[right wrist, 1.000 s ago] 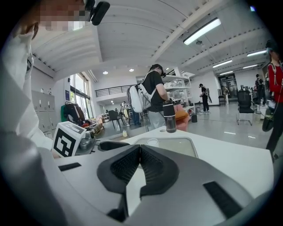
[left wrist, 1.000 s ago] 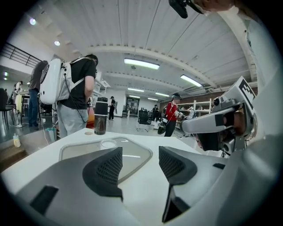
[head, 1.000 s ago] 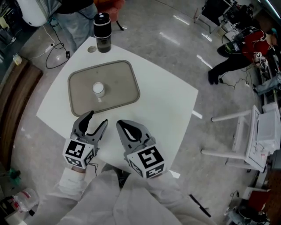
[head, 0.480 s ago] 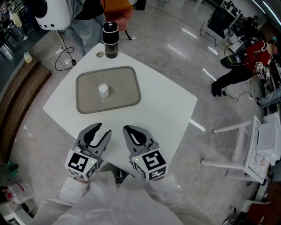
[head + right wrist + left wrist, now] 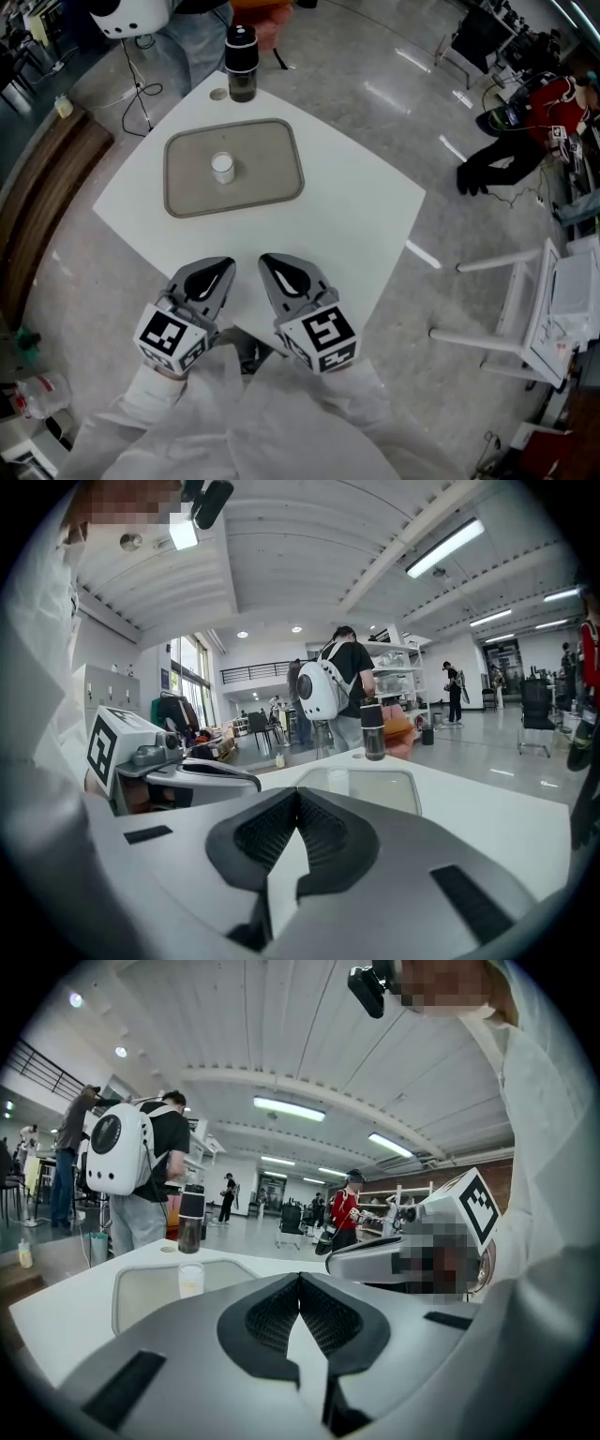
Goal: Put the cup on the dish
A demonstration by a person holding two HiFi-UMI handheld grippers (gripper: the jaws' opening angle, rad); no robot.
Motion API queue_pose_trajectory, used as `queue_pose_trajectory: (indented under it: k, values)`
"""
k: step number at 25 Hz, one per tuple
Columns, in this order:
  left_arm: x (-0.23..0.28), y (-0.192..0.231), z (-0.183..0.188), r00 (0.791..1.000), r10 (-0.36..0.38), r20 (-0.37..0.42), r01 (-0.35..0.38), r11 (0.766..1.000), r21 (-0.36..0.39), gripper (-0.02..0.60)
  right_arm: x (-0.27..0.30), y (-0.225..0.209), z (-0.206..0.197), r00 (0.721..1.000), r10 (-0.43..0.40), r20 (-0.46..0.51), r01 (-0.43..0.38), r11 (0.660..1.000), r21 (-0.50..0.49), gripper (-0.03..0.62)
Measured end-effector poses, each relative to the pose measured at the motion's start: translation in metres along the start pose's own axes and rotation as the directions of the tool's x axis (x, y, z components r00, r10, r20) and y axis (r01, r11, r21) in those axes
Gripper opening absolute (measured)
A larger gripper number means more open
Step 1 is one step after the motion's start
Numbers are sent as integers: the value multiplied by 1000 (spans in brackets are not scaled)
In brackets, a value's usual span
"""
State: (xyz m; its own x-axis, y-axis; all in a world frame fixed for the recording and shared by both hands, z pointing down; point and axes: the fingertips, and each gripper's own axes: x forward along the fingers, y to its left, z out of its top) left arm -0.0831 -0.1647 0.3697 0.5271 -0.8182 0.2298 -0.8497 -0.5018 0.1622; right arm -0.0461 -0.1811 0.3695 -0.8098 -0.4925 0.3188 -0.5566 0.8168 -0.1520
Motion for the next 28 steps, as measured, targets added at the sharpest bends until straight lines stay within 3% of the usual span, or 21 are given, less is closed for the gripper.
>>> queue_pose_trajectory:
  k: [7,21,28]
  values:
    - [-1,-11,-8,999,-47,-12,47,998,-36,8,-3,5,-7,1000,1,-1,-1,999,-38,12]
    - [0,-6,-14,998,-63,-5,63,993,-95,8,7,16,-10,999,36,-30,-38,996,-84,12]
    - [-1,-7,-18,997,-73,-25,70,993,-96,8,4,19,-14,998,39,-46,-42,998,-47,11]
